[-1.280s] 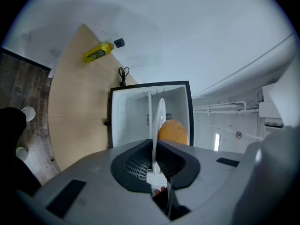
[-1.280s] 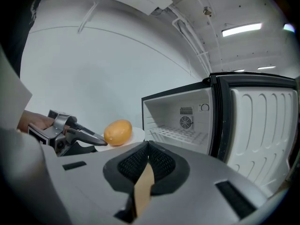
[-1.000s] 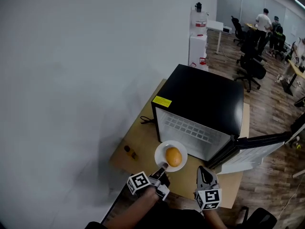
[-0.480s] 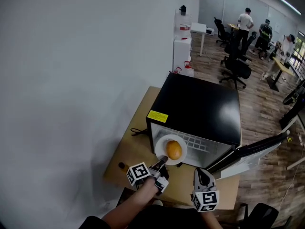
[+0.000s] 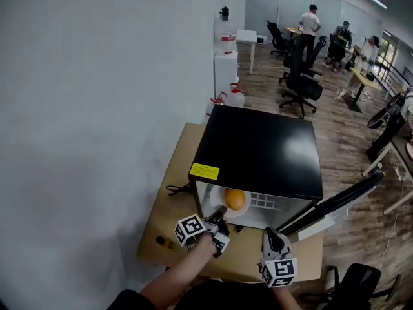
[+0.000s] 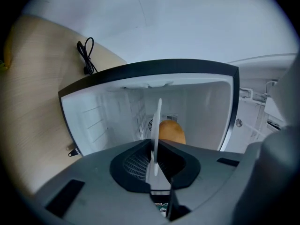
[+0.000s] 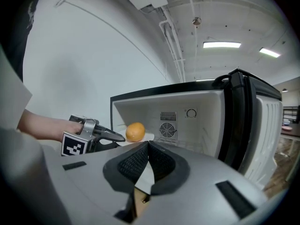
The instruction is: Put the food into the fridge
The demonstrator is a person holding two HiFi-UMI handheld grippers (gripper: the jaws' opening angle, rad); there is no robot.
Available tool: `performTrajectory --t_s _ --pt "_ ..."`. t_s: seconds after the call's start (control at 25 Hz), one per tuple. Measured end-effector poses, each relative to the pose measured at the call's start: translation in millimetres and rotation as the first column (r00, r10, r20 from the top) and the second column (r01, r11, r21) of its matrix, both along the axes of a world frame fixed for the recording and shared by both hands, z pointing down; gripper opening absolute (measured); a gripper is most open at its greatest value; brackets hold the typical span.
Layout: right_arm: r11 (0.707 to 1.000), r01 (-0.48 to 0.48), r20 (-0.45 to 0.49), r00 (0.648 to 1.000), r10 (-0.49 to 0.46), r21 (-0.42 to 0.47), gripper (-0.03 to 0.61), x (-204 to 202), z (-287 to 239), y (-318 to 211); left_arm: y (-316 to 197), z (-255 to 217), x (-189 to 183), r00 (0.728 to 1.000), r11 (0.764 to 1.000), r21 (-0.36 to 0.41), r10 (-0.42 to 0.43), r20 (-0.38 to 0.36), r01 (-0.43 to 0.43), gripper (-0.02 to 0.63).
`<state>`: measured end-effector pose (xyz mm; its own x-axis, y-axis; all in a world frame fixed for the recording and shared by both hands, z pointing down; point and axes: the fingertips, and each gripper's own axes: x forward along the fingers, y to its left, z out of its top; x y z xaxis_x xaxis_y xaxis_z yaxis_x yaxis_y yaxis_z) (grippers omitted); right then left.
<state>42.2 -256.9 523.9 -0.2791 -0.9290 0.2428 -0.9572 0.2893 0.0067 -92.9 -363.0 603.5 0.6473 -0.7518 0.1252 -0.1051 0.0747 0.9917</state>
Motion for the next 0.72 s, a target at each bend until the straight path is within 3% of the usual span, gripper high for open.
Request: performTrajectory --t_s 0.72 --pt "0.999 -0.035 -0.008 0.999 0.035 0.032 0.06 -7 -13 1 -60 25 1 0.999 0.997 -0.073 -0.013 -0.038 0.01 0.029"
